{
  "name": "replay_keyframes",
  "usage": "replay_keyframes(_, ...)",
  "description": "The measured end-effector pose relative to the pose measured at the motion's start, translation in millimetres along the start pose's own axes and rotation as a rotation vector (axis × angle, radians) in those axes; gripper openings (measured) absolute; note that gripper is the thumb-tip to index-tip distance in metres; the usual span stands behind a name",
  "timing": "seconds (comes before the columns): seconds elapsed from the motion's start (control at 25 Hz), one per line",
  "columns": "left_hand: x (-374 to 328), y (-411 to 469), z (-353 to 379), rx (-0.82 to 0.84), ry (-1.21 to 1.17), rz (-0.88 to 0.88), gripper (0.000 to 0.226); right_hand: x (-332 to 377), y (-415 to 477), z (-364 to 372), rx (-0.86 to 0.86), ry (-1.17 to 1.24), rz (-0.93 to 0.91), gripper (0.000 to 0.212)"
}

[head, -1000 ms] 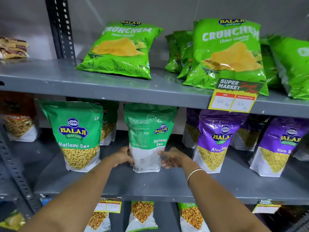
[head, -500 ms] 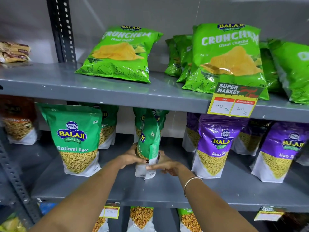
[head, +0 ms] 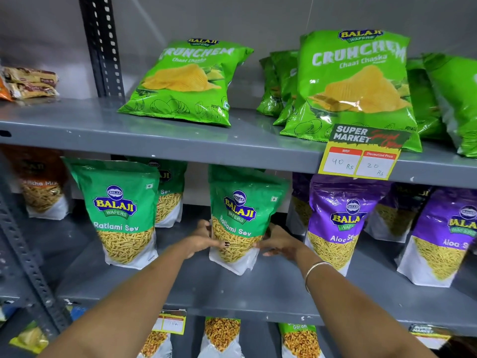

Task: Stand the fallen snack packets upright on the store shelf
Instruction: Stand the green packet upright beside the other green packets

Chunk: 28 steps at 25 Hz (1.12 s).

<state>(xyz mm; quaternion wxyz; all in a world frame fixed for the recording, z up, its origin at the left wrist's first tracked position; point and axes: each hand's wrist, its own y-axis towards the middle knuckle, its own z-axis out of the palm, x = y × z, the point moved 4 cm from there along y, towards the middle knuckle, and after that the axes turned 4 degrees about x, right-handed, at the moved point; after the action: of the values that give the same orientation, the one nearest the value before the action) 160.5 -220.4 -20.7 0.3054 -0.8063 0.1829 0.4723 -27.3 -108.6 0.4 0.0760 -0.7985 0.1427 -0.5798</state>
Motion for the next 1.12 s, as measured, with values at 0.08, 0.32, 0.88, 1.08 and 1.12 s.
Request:
replay_keyframes(0.08,1.6,1.6,3.5,-0.059,0.023,0.01,0.078,1.8,-0.8,0.7,0.047,0.069,-0.016,0.076)
replay_keyframes(0.32,1.0,-6.6,21.7,-0.214,0.028,0.021,0.061,0.4,7.9,2.7,0.073,0.163,-0.138,0.055)
replay_keyframes(0.88,110.8,-80.5,-142.0,-0.098,0.017,-0.547,0.032,40.7,15.1,131.6,0.498,-0.314,0.595,0.014)
replay_keyframes(1.08,141.7,-73.4,-222.5,-0.41,0.109,-0.159,0.092,88.5,52.7,238.2,-0.033,-0.102,0.133,0.078)
replay_keyframes(1.12,143.7,-69.0,-220.8,-0.353,0.077,-0.088,0.094,92.7,55.3,250.2,-0.062,0.021,0.067,0.076)
